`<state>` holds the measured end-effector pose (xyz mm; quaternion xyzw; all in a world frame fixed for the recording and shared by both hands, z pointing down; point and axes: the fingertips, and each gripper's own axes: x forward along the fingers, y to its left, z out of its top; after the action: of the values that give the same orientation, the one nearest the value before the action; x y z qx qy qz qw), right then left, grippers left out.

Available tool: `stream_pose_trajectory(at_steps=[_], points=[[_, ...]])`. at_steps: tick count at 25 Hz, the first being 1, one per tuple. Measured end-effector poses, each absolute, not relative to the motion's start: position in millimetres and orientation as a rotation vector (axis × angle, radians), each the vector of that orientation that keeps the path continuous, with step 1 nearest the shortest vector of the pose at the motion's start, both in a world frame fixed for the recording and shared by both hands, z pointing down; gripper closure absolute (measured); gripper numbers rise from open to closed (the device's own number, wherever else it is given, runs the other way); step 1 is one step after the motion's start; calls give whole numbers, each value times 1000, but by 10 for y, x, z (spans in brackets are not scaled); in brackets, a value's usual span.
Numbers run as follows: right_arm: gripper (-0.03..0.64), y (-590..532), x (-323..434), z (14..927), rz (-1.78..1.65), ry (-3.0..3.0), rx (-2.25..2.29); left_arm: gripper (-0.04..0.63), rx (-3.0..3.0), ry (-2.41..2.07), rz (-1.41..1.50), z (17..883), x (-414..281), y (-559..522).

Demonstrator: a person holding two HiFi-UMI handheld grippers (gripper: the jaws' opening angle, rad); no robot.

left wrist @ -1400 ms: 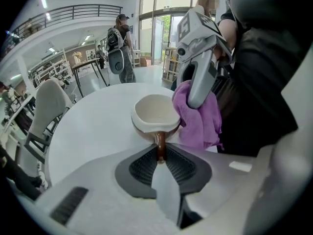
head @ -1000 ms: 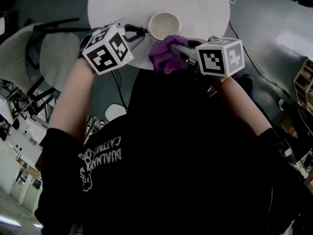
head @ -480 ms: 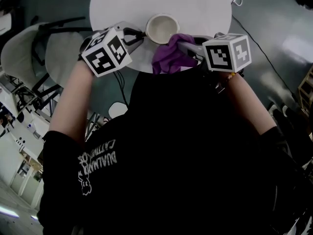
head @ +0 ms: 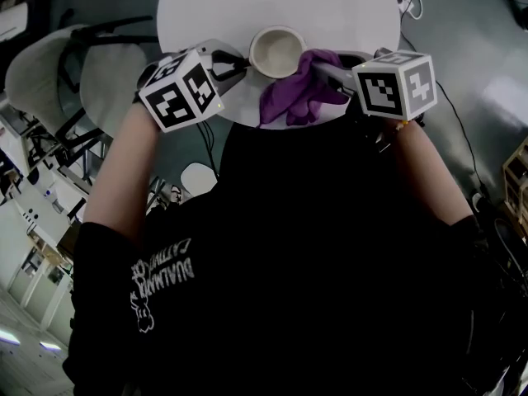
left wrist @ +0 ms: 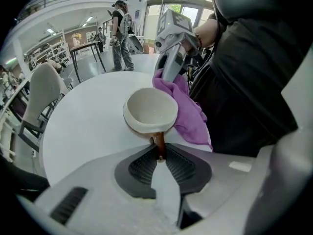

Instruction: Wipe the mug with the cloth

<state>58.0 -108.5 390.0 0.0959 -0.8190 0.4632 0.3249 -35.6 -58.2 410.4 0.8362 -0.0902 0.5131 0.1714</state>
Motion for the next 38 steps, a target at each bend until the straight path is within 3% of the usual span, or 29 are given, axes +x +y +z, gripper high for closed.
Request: stream_pose_trajectory(at_steps=[20,38], points=[[574,-1693,147,4168,1103,-2178,50,535,2253,-266,1491,4311,-550,-606],[577,-1654,-248,4170,700,-2223,-18,532,2223,-304,1478,4340,-541,-379]])
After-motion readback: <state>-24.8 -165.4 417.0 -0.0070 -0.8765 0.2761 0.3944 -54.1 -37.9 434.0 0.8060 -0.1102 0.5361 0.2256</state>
